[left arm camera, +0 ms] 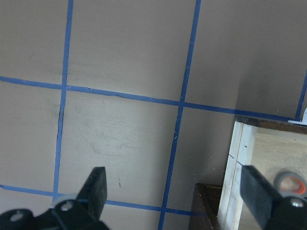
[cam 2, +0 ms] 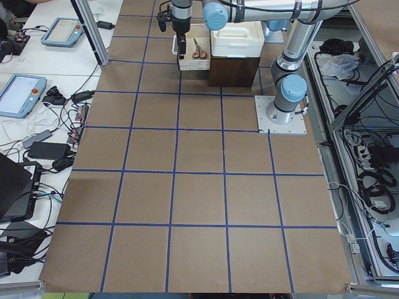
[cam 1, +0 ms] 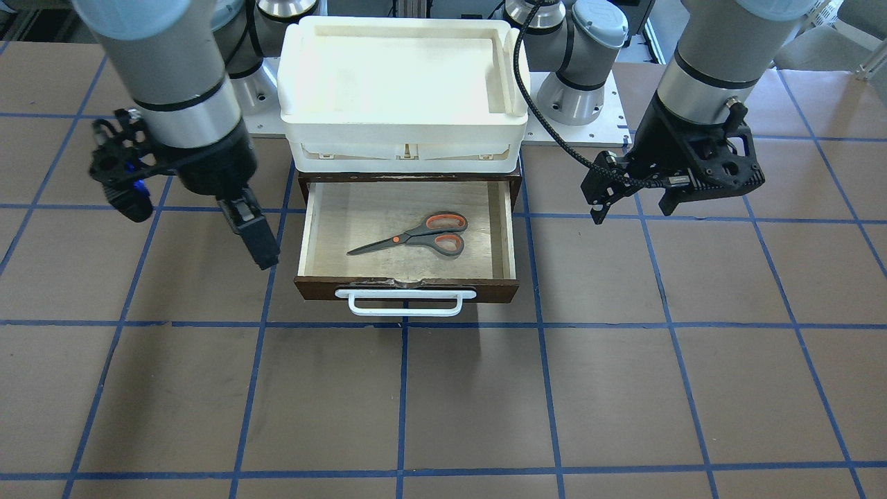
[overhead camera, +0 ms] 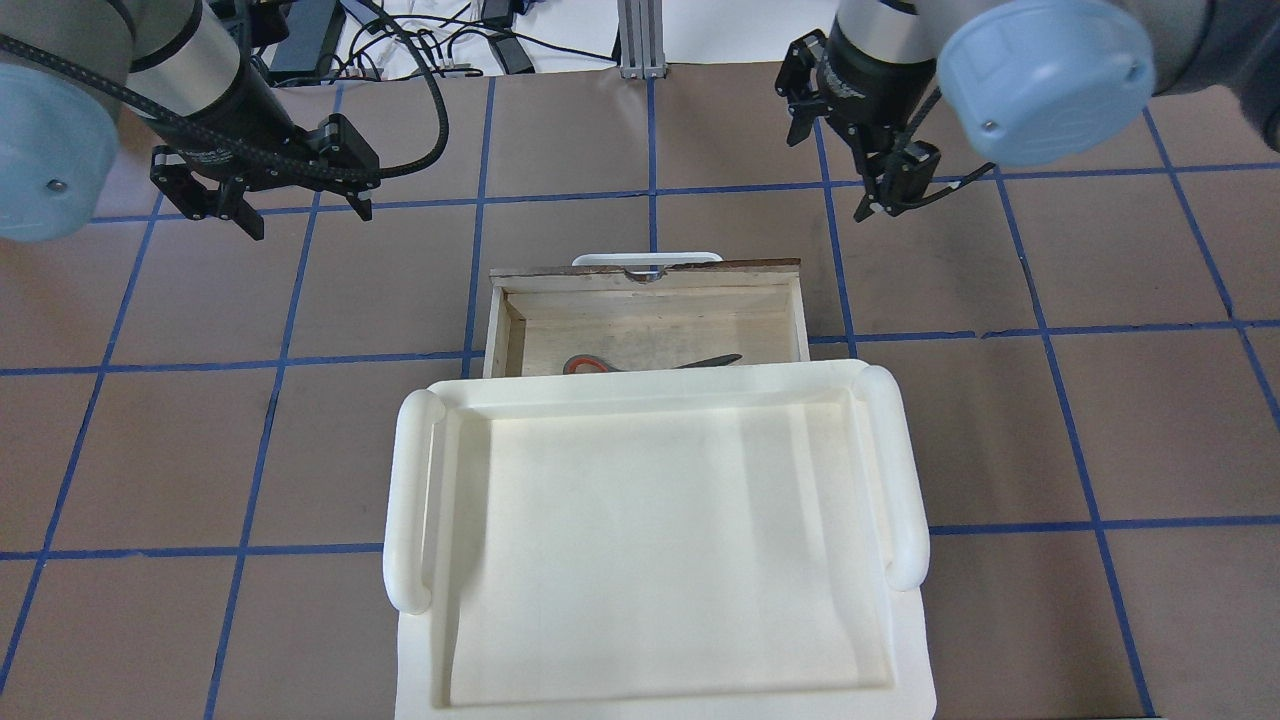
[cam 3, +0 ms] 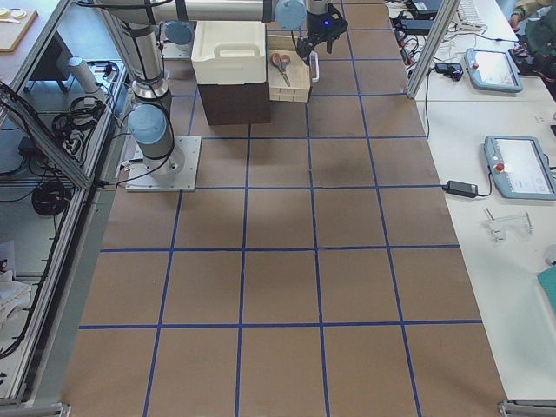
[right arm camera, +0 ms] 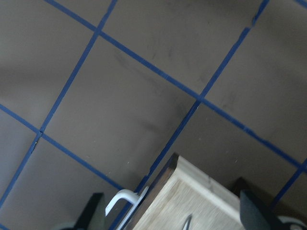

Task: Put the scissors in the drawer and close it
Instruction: 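Raise the right gripper out of the drawer and withdraw it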

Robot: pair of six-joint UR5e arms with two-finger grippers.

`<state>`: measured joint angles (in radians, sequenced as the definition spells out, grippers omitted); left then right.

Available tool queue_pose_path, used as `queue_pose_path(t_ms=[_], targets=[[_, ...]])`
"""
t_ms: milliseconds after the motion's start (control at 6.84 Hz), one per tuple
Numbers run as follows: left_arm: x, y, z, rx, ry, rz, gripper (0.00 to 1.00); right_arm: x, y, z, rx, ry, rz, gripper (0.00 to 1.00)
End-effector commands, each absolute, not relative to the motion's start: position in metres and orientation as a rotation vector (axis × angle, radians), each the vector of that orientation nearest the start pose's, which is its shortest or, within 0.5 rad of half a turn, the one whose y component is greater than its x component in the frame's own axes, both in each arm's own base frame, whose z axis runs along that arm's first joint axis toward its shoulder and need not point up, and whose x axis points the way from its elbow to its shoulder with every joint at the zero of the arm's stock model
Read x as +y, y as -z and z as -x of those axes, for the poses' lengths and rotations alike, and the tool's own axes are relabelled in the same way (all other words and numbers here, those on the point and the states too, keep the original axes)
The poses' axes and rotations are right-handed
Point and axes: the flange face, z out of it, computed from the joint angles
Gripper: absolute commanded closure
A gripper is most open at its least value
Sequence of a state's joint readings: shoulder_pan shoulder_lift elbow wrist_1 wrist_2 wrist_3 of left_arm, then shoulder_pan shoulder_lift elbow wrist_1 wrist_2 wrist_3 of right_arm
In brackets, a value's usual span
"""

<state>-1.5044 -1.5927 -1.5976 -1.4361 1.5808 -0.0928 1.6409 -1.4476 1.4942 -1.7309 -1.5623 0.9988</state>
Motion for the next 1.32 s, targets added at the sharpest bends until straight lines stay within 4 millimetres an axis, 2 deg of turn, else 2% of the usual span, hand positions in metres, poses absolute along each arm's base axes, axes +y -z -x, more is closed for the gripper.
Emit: queue_pose_path(t_ms=[0,146,292,439,585,731,877,1023,1170], targets=[[-0.514,-0.484,0.095,3.115,0.163,0.26,0.0,-0.529,-0.513,-0.127,2.986,0.259,-0.956,0.0],[-0.528,-0.477,0.095,3.121,0.216,0.276,0.0,-0.517,-0.523,-0.131,3.047,0.259,-0.734,0.0],[-0.529,-0.473,0.097,3.129,0.205,0.283,0.0,-0.506,-0.523,-0.13,3.104,0.169,-0.573,0.0],[-0.528,-0.472,0.097,3.13,0.195,0.257,0.0,-0.501,-0.521,-0.13,3.126,0.115,-0.494,0.0],[-0.528,-0.468,0.095,3.122,0.178,0.243,0.0,-0.497,-0.527,-0.136,3.106,0.127,-0.338,0.0],[-0.535,-0.452,0.097,3.132,0.147,0.191,0.0,-0.494,-0.531,-0.139,3.084,0.142,-0.231,0.0],[-0.544,-0.441,0.106,3.139,0.126,0.183,0.0,-0.496,-0.527,-0.137,3.107,0.127,-0.168,0.0],[-0.552,-0.439,0.135,3.135,0.161,0.1,0.0,-0.496,-0.529,-0.136,3.111,0.14,-0.095,0.0],[-0.57,-0.439,0.162,3.143,0.176,0.032,0.0,-0.496,-0.527,-0.136,3.112,0.123,-0.094,0.0]])
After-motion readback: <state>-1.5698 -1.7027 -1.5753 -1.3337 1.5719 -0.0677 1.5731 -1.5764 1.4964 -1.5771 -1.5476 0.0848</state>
